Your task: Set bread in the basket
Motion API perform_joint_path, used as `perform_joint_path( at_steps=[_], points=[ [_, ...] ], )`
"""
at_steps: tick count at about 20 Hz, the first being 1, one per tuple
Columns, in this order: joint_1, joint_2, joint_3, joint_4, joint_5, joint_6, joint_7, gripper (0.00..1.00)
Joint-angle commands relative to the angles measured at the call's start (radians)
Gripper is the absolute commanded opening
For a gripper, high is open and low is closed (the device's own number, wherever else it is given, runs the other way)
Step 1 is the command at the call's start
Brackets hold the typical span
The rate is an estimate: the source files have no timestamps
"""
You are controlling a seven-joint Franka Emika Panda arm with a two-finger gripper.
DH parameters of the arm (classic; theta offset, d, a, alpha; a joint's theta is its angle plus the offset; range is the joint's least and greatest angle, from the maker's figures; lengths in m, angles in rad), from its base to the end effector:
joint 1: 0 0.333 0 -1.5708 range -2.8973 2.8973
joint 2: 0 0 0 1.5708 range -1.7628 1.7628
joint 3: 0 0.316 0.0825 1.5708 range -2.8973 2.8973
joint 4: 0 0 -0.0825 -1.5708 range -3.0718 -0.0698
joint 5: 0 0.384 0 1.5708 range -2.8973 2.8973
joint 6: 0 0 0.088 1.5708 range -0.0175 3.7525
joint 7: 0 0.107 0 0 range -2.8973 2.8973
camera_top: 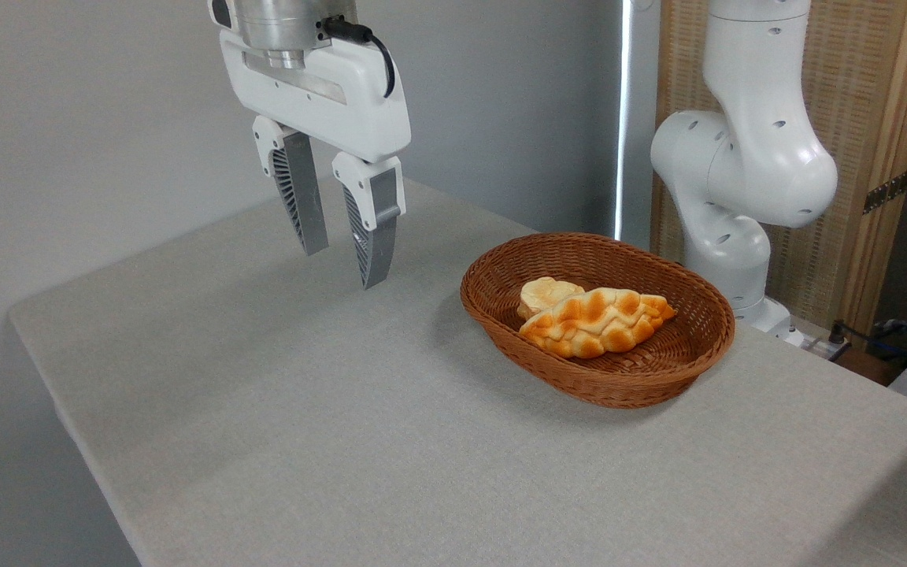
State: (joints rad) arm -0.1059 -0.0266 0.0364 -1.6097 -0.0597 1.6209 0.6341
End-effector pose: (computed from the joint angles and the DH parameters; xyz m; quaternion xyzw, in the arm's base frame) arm 0.5493 -0.0441 0.6254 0.9385 -0.3435 0.0266 0.0239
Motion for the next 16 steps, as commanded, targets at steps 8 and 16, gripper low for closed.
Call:
perform_joint_path(
  at_steps=[8, 16],
  points=[
    [0.008, 0.007, -0.01, 0.034, 0.058, -0.026, -0.025, 1.0],
    [0.009, 0.004, -0.006, 0.036, 0.055, -0.078, -0.019, 1.0]
  ],
)
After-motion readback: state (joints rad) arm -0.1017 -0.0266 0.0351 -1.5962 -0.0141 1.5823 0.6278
